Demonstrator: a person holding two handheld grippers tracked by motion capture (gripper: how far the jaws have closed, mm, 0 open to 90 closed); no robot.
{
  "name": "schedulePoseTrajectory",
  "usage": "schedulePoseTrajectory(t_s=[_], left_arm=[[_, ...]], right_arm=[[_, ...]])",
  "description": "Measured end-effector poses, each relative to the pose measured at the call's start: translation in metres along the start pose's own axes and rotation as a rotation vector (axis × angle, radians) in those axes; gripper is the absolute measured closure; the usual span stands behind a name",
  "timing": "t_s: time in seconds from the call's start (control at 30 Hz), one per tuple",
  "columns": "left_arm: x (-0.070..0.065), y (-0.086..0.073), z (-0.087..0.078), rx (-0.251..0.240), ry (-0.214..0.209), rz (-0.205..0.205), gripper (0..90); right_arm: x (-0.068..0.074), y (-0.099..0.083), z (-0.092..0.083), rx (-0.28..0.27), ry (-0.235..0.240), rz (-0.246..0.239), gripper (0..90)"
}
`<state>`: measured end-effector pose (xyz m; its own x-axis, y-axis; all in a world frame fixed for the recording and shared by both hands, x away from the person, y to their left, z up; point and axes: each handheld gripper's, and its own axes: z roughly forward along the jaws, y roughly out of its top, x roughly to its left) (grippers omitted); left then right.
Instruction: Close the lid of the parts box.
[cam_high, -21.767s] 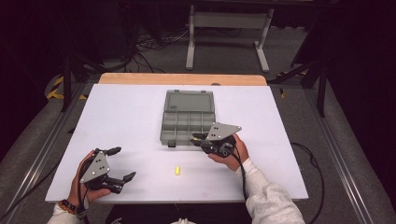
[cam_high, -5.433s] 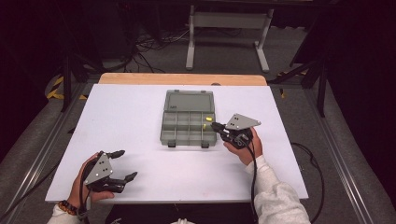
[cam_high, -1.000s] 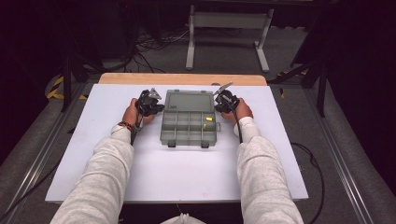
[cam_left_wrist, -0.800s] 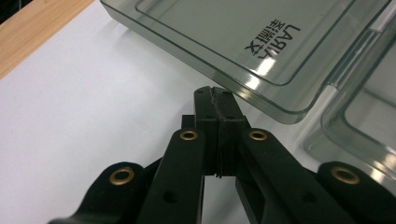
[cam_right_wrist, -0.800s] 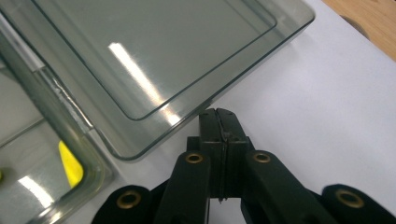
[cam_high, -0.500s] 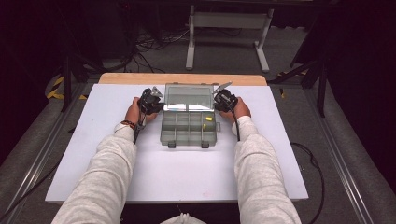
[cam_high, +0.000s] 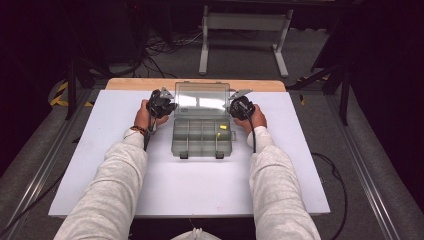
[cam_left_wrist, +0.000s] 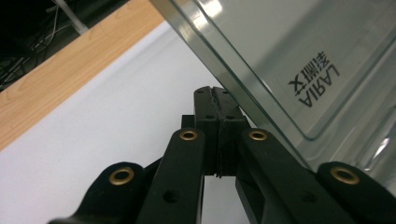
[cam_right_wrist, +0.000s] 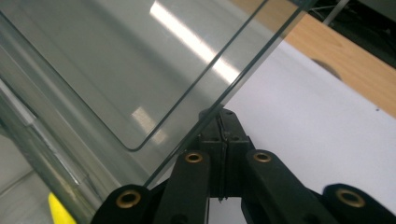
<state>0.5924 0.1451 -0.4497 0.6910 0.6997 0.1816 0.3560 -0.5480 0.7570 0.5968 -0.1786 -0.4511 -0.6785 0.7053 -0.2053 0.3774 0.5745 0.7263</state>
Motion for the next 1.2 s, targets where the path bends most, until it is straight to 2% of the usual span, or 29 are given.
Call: schedulePoseTrajectory(t_s=[0.2, 0.3, 0.5, 0.57, 0.77, 0.87, 1.03, 1.2], left_arm=[[-0.003, 0.006, -0.009, -0.041, 0.017, -0.003, 89.9], [-0.005, 0.008, -0.012, -0.045, 0.023, -0.001, 89.9], [-0.008, 0.015, -0.027, -0.082, 0.037, -0.034, 89.9], [-0.009, 0.018, -0.032, -0.096, 0.040, -0.035, 89.9], [-0.015, 0.025, -0.046, -0.115, 0.058, -0.039, 89.8], [-0.018, 0.027, -0.051, -0.122, 0.060, -0.041, 89.8], [-0.020, 0.032, -0.060, -0.128, 0.072, -0.020, 89.8], [-0.022, 0.034, -0.064, -0.127, 0.079, -0.013, 89.8]], right_arm=[[0.001, 0.002, -0.008, -0.046, -0.018, -0.003, 90.0], [0.002, 0.004, -0.014, -0.073, -0.039, -0.006, 90.0], [0.003, 0.008, -0.027, -0.133, -0.059, -0.018, 90.0], [0.002, 0.008, -0.034, -0.161, -0.043, -0.003, 90.0], [0.002, 0.010, -0.051, -0.218, -0.041, 0.016, 90.0], [0.005, 0.010, -0.057, -0.230, -0.036, 0.010, 90.0], [0.011, 0.012, -0.068, -0.238, -0.051, -0.011, 90.0], [0.012, 0.012, -0.074, -0.255, -0.054, 0.000, 90.0]])
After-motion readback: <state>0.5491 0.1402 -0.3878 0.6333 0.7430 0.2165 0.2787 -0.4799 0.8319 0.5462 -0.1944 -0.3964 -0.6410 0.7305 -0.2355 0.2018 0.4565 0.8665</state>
